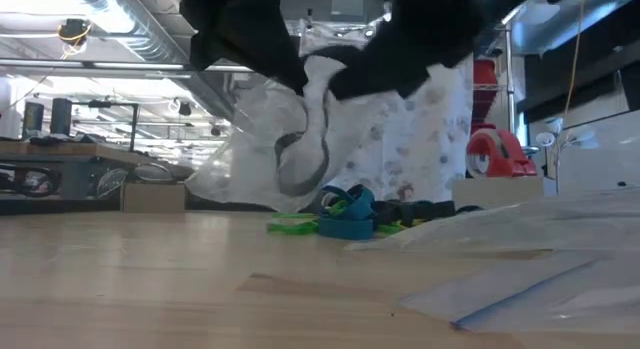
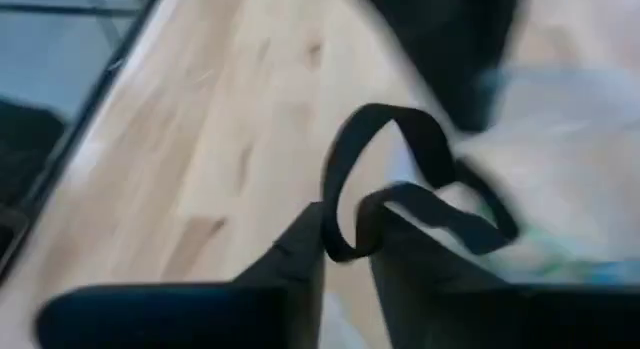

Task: Sort rubber bands
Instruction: Put the black rubber band into the transparent zip bag

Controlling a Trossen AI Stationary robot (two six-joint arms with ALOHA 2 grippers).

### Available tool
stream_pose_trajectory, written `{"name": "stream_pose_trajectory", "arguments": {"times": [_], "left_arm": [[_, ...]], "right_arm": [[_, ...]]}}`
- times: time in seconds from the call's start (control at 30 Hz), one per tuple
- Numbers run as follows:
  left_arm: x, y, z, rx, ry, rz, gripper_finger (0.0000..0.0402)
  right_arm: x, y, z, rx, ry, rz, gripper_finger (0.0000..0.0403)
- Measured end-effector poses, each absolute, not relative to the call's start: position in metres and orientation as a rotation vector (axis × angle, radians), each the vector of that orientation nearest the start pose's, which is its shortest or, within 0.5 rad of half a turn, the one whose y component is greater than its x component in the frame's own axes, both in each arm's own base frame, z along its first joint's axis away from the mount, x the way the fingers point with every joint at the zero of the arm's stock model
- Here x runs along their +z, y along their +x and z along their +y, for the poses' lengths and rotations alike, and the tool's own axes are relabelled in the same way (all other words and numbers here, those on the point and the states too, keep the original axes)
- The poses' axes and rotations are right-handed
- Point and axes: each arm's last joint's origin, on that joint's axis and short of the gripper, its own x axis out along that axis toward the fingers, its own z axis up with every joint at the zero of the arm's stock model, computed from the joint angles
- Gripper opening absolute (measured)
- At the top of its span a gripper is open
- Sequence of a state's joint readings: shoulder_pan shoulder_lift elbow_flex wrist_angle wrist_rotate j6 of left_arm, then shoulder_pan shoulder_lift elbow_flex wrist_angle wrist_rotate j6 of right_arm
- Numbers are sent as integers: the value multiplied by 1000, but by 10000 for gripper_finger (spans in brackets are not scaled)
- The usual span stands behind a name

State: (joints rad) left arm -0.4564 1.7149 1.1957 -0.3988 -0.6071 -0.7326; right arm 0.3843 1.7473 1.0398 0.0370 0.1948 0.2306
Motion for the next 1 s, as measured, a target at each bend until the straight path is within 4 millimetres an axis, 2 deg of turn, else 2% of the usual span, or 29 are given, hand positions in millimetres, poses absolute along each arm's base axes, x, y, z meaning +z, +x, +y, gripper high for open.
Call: {"name": "stream_pose_trajectory", "arguments": {"times": [0.17, 0.27, 0.5, 0.77, 0.9, 1.0], "left_arm": [[223, 326, -145, 405, -227, 684, 0], [223, 325, -147, 401, -233, 683, 0], [223, 324, -148, 403, -249, 678, 0], [227, 325, -148, 415, -317, 644, 0], [230, 324, -147, 421, -357, 630, 0], [236, 322, -146, 422, -385, 616, 0]], "right_arm": [[197, 349, 117, -68, -37, 658, 9], [195, 349, 108, -126, -49, 680, 9], [196, 345, 115, 52, -176, 716, 72], [231, 347, 110, -50, -419, 879, 178], [250, 347, 110, -35, -443, 935, 194], [253, 344, 111, 15, -443, 980, 192]]}}
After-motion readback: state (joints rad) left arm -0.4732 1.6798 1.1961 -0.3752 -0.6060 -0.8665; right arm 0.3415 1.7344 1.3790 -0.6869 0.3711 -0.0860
